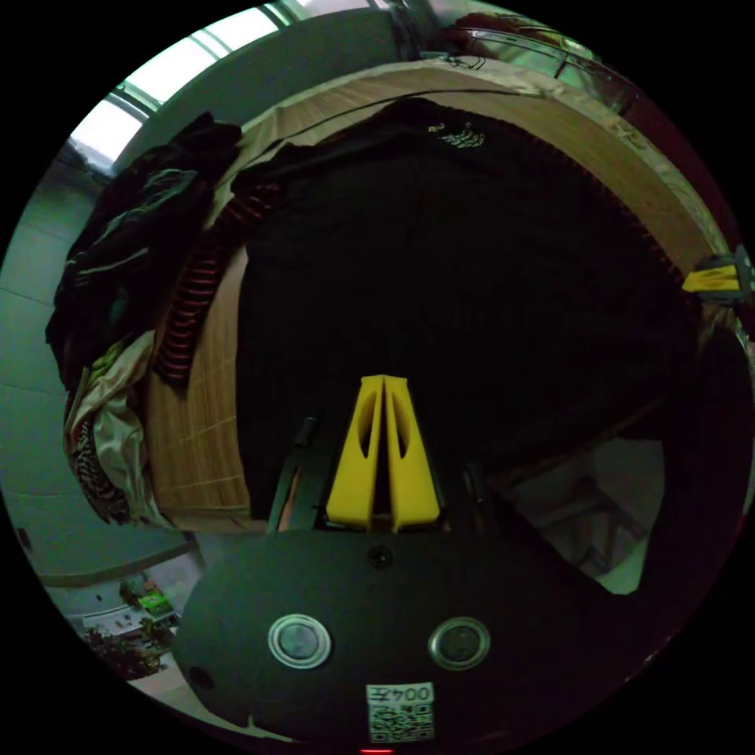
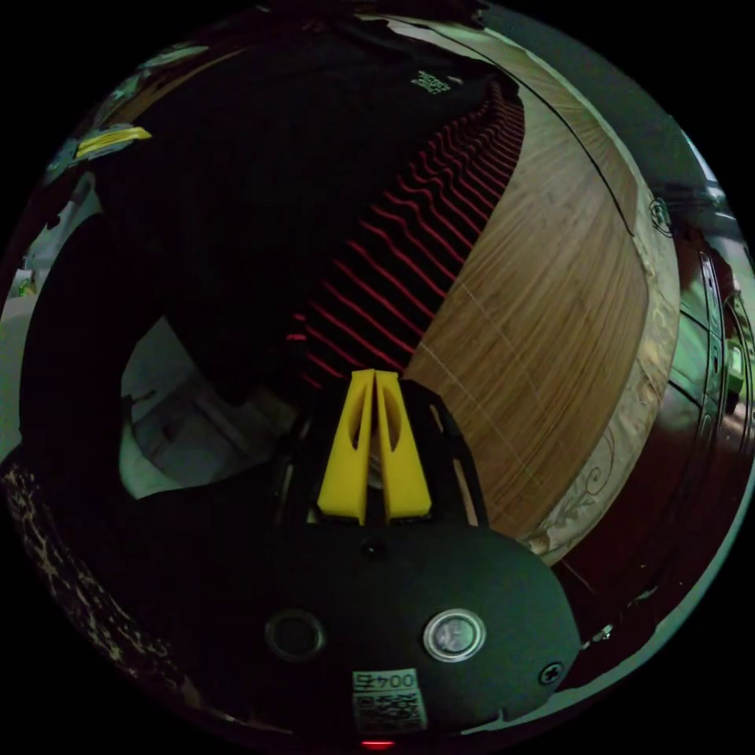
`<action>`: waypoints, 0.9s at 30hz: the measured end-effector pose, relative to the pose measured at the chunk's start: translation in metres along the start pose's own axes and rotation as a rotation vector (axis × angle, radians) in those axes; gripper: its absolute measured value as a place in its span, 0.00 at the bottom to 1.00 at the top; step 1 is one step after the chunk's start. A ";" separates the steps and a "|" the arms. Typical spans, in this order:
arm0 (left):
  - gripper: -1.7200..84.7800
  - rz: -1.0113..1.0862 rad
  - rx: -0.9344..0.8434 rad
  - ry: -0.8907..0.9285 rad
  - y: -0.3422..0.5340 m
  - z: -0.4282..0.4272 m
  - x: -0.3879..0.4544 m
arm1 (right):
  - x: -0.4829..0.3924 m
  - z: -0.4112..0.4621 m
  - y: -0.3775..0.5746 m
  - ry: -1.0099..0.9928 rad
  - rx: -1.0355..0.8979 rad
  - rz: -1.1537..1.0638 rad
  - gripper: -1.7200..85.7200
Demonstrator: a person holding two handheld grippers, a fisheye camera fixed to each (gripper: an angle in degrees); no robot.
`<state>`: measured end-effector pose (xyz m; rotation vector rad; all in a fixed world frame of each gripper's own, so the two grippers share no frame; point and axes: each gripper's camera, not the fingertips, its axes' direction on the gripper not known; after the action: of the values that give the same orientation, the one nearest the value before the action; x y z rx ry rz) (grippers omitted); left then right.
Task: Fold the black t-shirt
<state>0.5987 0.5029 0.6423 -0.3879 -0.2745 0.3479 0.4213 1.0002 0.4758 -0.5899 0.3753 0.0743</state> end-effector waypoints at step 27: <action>0.02 -0.043 0.050 0.014 -0.002 -0.020 0.044 | 0.050 0.035 0.147 -0.160 0.162 0.334 0.12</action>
<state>0.6452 0.5114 0.6335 -0.3348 -0.2598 0.3090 0.4536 1.1402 0.4061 -0.3537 0.3179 0.4053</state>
